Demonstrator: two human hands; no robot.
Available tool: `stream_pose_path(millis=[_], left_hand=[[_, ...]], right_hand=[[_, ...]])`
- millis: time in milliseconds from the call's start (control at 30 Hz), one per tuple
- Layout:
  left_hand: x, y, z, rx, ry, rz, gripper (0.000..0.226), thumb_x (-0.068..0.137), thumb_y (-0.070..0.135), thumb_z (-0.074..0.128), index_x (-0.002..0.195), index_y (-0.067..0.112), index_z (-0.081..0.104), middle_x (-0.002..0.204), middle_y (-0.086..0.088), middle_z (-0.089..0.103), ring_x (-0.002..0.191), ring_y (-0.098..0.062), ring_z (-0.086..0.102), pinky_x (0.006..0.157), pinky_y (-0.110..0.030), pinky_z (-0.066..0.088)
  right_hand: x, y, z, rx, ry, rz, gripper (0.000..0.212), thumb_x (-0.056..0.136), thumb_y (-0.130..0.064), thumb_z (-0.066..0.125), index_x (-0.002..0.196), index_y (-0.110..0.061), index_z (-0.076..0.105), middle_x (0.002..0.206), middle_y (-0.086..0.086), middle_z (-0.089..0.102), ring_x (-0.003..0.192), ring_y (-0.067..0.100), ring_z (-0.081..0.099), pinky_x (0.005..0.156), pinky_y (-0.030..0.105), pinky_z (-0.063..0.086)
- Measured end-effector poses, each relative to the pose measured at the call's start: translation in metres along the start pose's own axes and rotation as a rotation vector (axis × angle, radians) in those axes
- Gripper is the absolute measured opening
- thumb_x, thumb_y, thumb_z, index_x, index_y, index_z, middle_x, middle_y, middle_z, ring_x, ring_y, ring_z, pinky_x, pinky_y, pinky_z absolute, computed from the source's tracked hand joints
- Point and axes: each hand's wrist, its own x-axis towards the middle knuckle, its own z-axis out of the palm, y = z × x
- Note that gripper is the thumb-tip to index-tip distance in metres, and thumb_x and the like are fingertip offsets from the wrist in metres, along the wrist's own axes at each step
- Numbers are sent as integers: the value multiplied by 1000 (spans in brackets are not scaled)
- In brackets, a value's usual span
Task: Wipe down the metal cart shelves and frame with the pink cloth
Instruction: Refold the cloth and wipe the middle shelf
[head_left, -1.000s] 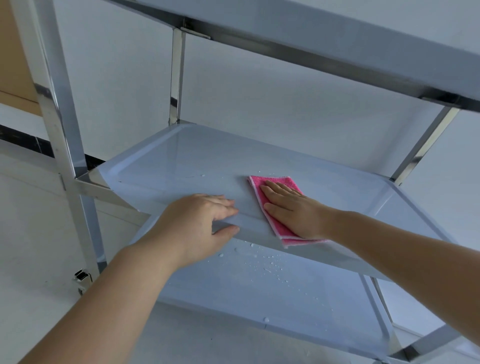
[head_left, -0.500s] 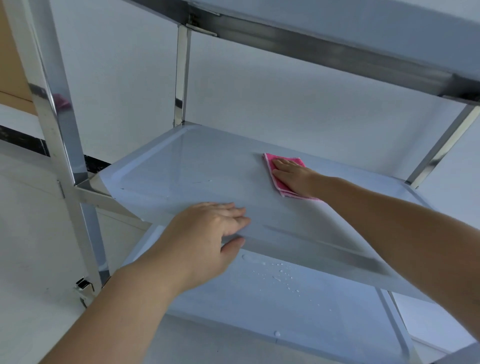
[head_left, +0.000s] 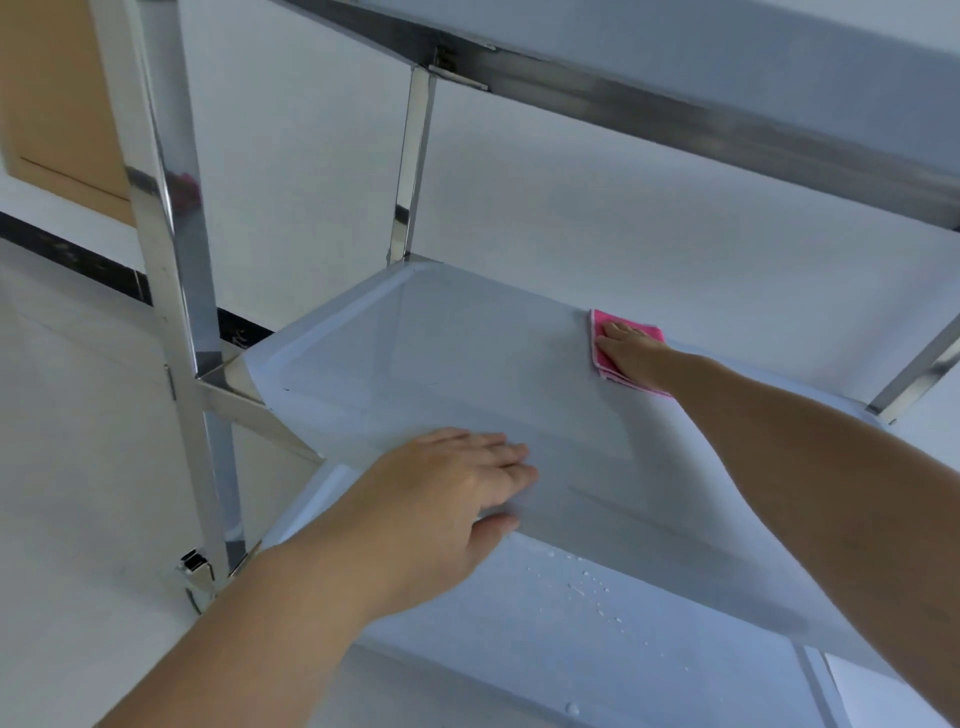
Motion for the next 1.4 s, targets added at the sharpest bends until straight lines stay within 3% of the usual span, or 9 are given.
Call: stream_pose_path(millis=[100, 333, 467, 567, 767, 867, 1067, 1267, 1400], left_hand=[[-7, -8, -4, -16, -41, -39, 53, 94, 48, 31, 144, 33, 32, 153, 17, 22, 140, 3, 17, 111, -12, 0], [-28, -49, -18, 45, 35, -60, 75, 76, 63, 13, 143, 36, 33, 153, 17, 24, 140, 3, 15, 107, -10, -12], [-49, -75, -27, 41, 91, -68, 53, 83, 51, 35, 127, 30, 56, 134, 10, 55, 125, -7, 48, 110, -20, 14], [-57, -86, -23, 38, 149, -32, 40, 87, 37, 41, 121, 27, 60, 127, 7, 61, 119, -8, 49, 105, -31, 25], [-58, -108, -21, 63, 241, 52, 40, 89, 35, 41, 120, 24, 63, 126, 6, 61, 118, -9, 48, 101, -32, 30], [-58, -107, -16, 63, 271, 47, 39, 89, 31, 40, 120, 25, 64, 125, 7, 62, 116, -9, 50, 100, -31, 31], [-56, -107, -11, 26, 332, 20, 37, 88, 28, 42, 115, 29, 67, 119, 9, 65, 112, -5, 51, 97, -26, 32], [-55, -109, -11, 39, 327, 3, 37, 87, 30, 41, 113, 31, 67, 118, 10, 66, 110, -5, 52, 94, -23, 30], [-55, -109, -14, 46, 310, 1, 37, 87, 30, 42, 113, 30, 68, 117, 9, 66, 109, -7, 56, 92, -21, 31]], right_hand=[[-4, -9, -11, 60, -77, 120, 48, 104, -25, 30, 148, -6, 26, 159, 13, 13, 147, 26, 12, 120, 35, 8], [-10, -17, -12, 3, -69, 156, 45, 104, -21, 31, 147, -9, 27, 159, 11, 14, 147, 25, 13, 118, 32, 8], [-10, -20, -19, -53, -103, 187, 46, 104, -21, 32, 148, -8, 24, 159, 13, 10, 147, 26, 10, 117, 30, 6], [-6, -15, -17, -143, -95, 166, 48, 104, -21, 31, 149, -7, 21, 160, 15, 5, 148, 27, 7, 119, 31, 5], [1, -7, -8, -298, -97, 15, 48, 105, -17, 30, 150, -6, 18, 160, 13, 4, 148, 25, 7, 116, 26, 3], [4, -20, -12, -235, -16, -36, 50, 105, -22, 33, 151, -7, 19, 158, 10, 17, 146, 22, 18, 117, 30, 16], [39, -35, -20, -346, -139, 34, 45, 102, -24, 37, 140, -1, 35, 150, 18, 29, 136, 32, 31, 109, 40, 32], [31, -54, -21, -402, -81, -93, 44, 104, -20, 31, 144, -2, 32, 156, 14, 21, 144, 26, 20, 117, 34, 16], [15, -75, -22, -276, -32, -147, 49, 104, -24, 33, 148, -4, 25, 159, 15, 12, 147, 25, 12, 119, 33, 10]])
